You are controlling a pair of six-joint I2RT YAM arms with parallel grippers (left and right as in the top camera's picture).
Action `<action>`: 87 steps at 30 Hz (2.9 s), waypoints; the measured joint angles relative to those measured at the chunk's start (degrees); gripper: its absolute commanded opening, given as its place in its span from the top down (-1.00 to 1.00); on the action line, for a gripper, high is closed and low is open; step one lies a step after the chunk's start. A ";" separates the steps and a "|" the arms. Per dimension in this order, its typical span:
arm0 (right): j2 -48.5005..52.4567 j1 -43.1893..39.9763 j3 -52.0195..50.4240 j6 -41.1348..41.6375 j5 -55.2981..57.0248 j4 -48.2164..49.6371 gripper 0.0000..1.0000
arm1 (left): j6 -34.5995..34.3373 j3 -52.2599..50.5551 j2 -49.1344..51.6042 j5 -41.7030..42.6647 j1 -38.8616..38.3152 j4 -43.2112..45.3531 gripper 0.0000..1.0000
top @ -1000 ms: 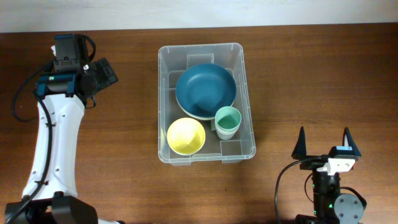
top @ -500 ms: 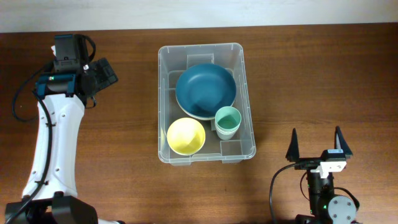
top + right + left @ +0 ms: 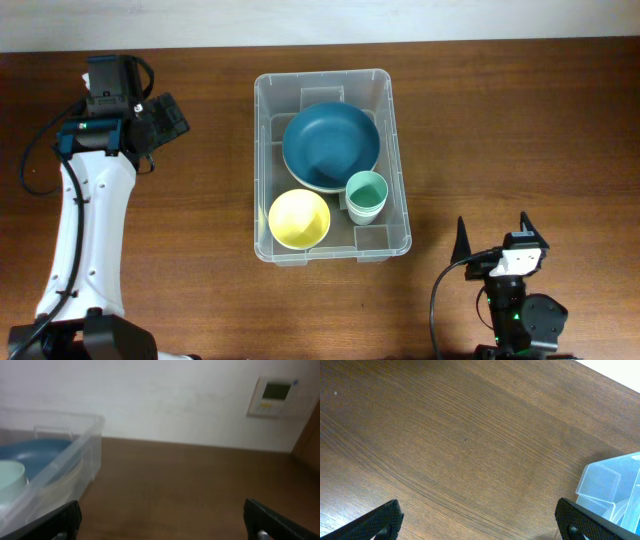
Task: Pack container
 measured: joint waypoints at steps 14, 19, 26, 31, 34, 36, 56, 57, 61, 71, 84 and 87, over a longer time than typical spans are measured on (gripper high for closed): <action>0.00 0.00 0.00 0.00 1.40 -0.98 -0.98 | 0.00 0.00 0.00 0.02 0.00 0.00 -0.99; 0.00 0.00 0.00 0.02 1.57 -1.01 -0.98 | 0.00 0.00 0.00 0.02 0.00 0.00 -0.99; 0.00 0.00 0.00 0.02 1.57 -1.01 -0.98 | 0.00 0.00 0.00 0.02 0.00 0.00 -0.99; 0.00 0.00 0.00 -0.04 1.60 -1.01 -0.98 | 0.00 0.00 0.00 0.00 0.00 0.00 -0.99; 0.00 0.00 0.00 0.00 1.57 -1.01 -0.98 | 0.00 0.00 0.00 0.02 0.00 0.00 -0.99; 0.00 0.00 0.00 -0.02 1.57 -1.01 -0.98 | 0.00 0.00 0.00 0.02 0.00 0.00 -0.99; 0.00 0.00 0.00 -0.17 1.57 -1.01 -0.98 | 0.00 0.00 0.00 0.02 0.00 0.00 -0.99; 0.00 0.00 0.00 -0.20 1.60 -1.01 -0.98 | 0.00 0.00 0.00 0.02 0.00 0.02 -0.99; 0.00 0.00 0.00 -0.24 1.60 -1.01 -0.98 | 0.00 0.00 0.00 0.02 0.00 0.00 -0.99; 0.00 0.00 0.00 -0.39 1.60 -1.03 -0.98 | 0.00 -0.02 -0.31 0.00 0.00 -4.24 -0.99; 0.00 0.00 0.00 -0.61 1.60 -1.03 -0.98 | 0.24 -0.35 -31.47 -0.44 0.00 -19.17 -0.99; -0.04 0.00 0.00 -0.57 1.62 -1.03 -0.98 | 0.26 -0.33 -38.99 -0.44 0.00 -23.28 -0.99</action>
